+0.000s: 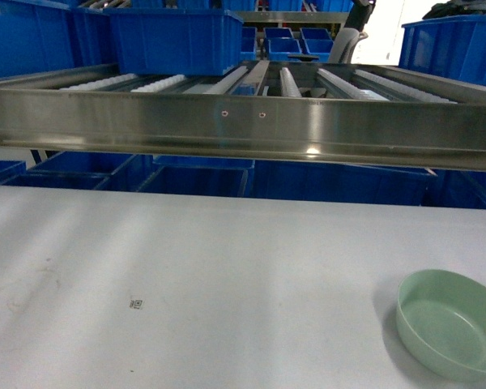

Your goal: Place green bowl on second shelf with right arm

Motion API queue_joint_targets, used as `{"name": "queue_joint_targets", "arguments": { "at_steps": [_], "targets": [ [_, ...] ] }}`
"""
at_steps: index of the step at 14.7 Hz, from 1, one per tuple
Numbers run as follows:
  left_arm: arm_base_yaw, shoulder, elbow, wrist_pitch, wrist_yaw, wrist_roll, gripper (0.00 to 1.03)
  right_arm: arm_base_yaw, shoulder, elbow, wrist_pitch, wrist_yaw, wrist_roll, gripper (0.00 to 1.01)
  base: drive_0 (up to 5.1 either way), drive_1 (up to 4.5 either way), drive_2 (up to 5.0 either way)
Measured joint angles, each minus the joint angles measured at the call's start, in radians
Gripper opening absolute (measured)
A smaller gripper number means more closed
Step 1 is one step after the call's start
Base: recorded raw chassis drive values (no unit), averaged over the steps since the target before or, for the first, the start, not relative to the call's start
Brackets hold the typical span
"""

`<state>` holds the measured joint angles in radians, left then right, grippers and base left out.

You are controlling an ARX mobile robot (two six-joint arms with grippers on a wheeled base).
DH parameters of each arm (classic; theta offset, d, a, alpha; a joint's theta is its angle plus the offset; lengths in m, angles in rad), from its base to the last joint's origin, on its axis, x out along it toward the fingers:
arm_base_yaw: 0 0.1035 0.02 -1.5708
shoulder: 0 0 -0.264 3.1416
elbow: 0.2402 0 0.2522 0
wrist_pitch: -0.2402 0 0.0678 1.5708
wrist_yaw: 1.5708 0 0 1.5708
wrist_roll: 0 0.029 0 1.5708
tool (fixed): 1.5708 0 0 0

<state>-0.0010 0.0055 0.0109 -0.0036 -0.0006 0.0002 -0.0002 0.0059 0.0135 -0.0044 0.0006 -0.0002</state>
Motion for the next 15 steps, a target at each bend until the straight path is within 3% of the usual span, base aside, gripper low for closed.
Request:
{"name": "queue_joint_targets", "arguments": {
  "at_steps": [8,9,12,15],
  "targets": [
    [0.000,0.000,0.000,0.000,0.000,0.000,0.98,0.000,0.001,0.000,0.002,0.000,0.000,0.98,0.0,0.00,0.0],
    [0.000,0.000,0.000,0.000,0.000,0.000,0.98,0.019,0.066,0.000,0.117,0.013,-0.009,0.98,0.0,0.00,0.0],
    [0.000,0.000,0.000,0.000,0.000,0.000,0.98,0.010,0.500,0.058,0.394,-0.034,-0.079,0.98,0.0,0.00,0.0],
    [0.000,0.000,0.000,0.000,0.000,0.000,0.98,-0.018,0.816,0.200,0.378,-0.118,-0.143,0.98,0.0,0.00,0.0]
  ]
}}
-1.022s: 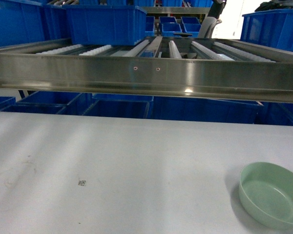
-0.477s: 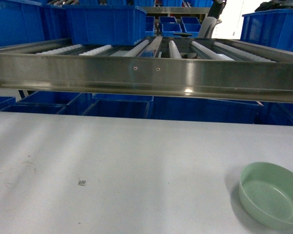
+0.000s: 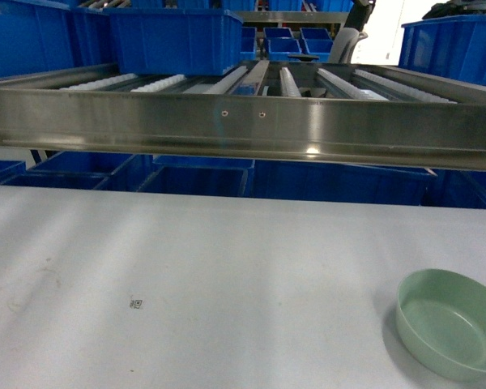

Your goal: Place green bowl on second shelf with right arm

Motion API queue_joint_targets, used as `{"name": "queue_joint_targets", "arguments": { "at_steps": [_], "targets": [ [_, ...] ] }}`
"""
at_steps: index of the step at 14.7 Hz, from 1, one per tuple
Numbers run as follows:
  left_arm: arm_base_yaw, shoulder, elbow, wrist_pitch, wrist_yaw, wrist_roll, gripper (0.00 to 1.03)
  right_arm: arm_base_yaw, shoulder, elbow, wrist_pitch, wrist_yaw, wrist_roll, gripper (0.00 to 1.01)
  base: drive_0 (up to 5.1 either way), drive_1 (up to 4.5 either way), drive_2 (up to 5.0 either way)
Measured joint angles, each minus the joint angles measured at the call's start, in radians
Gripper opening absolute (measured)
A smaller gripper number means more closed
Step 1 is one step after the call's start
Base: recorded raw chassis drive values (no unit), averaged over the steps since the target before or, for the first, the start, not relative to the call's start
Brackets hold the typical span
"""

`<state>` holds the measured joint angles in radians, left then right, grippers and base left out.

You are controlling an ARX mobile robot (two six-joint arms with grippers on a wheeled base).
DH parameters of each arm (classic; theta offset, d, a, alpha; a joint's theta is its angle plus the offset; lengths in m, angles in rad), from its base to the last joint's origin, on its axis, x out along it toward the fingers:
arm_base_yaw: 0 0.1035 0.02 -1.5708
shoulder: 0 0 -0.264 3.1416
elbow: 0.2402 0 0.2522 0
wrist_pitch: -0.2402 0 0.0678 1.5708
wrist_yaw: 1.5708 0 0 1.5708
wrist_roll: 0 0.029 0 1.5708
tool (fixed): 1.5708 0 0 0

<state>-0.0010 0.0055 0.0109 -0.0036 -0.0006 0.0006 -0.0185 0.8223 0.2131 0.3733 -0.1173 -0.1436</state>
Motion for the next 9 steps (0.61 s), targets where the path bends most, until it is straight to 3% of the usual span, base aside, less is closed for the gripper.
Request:
{"name": "queue_joint_targets", "arguments": {
  "at_steps": [2,5,7,9],
  "targets": [
    [0.000,0.000,0.000,0.000,-0.001,0.000,0.98,-0.029,0.184,0.083,-0.103,-0.071,-0.048,0.98,0.0,0.00,0.0],
    [0.000,0.000,0.000,0.000,0.000,0.000,0.98,-0.027,0.411,0.254,-0.203,-0.116,-0.118,0.98,0.0,0.00,0.0],
    [0.000,0.000,0.000,0.000,0.000,0.000,0.98,-0.002,0.514,0.327,-0.233,-0.108,-0.152,0.98,0.0,0.00,0.0],
    [0.000,0.000,0.000,0.000,0.000,0.000,0.98,0.007,0.598,0.351,-0.229,-0.064,-0.191,0.98,0.0,0.00,0.0]
  ]
}}
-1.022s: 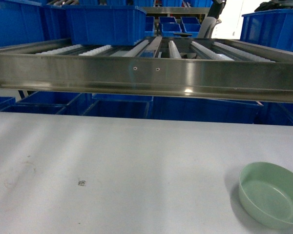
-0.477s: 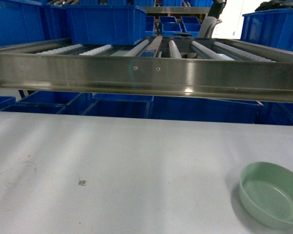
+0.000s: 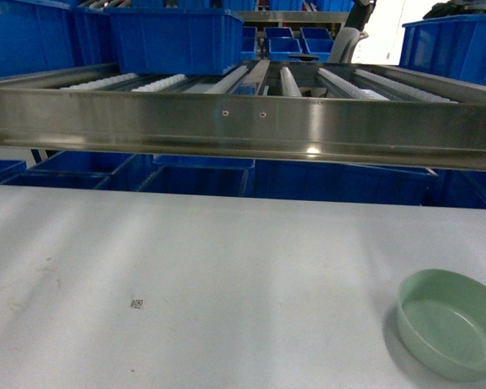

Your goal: Place green bowl on second shelf with right arm

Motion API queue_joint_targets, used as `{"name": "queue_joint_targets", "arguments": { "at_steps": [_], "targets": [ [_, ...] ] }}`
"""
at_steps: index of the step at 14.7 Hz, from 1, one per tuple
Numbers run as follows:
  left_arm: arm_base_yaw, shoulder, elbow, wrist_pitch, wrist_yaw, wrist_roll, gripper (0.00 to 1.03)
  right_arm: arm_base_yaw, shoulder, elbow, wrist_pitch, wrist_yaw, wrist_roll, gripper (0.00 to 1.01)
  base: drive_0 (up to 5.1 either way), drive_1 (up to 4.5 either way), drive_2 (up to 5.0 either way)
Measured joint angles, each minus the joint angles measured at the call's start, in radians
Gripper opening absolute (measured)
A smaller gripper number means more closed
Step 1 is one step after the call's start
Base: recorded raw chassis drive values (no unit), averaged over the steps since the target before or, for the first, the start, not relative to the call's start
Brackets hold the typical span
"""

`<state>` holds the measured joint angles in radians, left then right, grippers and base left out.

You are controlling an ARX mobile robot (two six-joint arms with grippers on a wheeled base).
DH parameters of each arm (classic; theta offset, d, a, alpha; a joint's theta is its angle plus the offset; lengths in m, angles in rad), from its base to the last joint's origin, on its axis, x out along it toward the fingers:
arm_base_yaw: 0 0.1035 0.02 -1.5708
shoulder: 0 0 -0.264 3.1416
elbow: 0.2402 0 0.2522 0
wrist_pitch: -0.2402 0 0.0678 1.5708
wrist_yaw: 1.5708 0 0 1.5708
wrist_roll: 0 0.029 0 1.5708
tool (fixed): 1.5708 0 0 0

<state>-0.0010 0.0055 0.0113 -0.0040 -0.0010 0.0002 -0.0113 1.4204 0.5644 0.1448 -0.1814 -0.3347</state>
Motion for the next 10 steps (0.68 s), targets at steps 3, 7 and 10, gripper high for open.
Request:
{"name": "queue_joint_targets", "arguments": {
  "at_steps": [3,7,10],
  "targets": [
    [0.000,0.000,0.000,0.000,0.000,0.000,0.98,-0.004,0.093,0.019,0.013,0.037,-0.034,0.98,0.0,0.00,0.0],
    [0.000,0.000,0.000,0.000,0.000,0.000,0.98,-0.030,0.180,0.056,0.028,0.042,-0.043,0.98,0.0,0.00,0.0],
    [0.000,0.000,0.000,0.000,0.000,0.000,0.98,-0.042,0.245,0.094,0.034,0.029,-0.041,0.98,0.0,0.00,0.0]
  ]
}}
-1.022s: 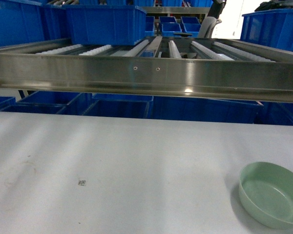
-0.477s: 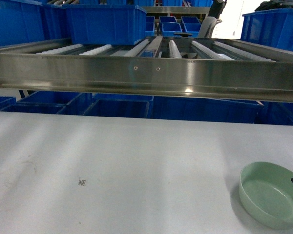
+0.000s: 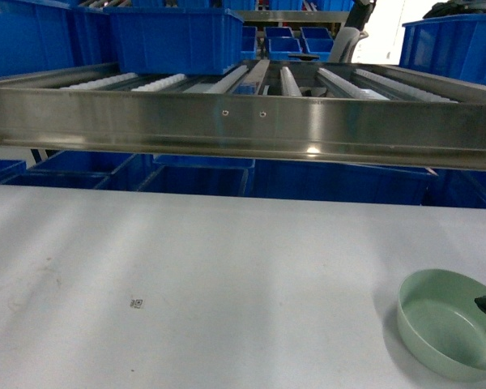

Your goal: Place green bowl on second shelf with right arm

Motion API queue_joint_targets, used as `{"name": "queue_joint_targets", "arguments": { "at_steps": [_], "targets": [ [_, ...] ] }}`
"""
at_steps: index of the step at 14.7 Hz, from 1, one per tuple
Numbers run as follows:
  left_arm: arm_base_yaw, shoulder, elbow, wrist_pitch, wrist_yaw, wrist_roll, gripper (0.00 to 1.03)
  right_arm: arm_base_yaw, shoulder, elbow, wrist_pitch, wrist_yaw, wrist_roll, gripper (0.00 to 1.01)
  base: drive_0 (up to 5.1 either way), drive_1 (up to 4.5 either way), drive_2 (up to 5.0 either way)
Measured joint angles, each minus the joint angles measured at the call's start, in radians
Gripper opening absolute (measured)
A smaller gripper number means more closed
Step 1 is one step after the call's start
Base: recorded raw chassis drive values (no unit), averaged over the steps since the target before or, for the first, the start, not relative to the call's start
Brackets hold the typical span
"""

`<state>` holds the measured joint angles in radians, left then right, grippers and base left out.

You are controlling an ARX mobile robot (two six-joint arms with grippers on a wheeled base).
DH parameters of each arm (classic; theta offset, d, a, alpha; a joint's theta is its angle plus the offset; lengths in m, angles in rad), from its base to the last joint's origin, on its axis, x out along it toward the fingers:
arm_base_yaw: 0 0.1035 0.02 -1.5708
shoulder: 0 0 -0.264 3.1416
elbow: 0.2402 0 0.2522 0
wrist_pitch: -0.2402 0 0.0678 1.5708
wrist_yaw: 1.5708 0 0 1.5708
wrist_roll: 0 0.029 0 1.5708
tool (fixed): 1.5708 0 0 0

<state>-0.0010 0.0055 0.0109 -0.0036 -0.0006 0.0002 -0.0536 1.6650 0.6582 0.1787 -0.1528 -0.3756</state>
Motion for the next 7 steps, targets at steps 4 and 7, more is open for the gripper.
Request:
{"name": "queue_joint_targets", "arguments": {
  "at_steps": [4,7],
  "targets": [
    [0.000,0.000,0.000,0.000,0.000,0.000,0.98,-0.015,0.079,0.027,0.016,0.000,0.008,0.98,0.0,0.00,0.0],
    [0.000,0.000,0.000,0.000,0.000,0.000,0.98,-0.018,0.132,0.042,0.035,-0.002,0.016,0.98,0.0,0.00,0.0]
  ]
}}
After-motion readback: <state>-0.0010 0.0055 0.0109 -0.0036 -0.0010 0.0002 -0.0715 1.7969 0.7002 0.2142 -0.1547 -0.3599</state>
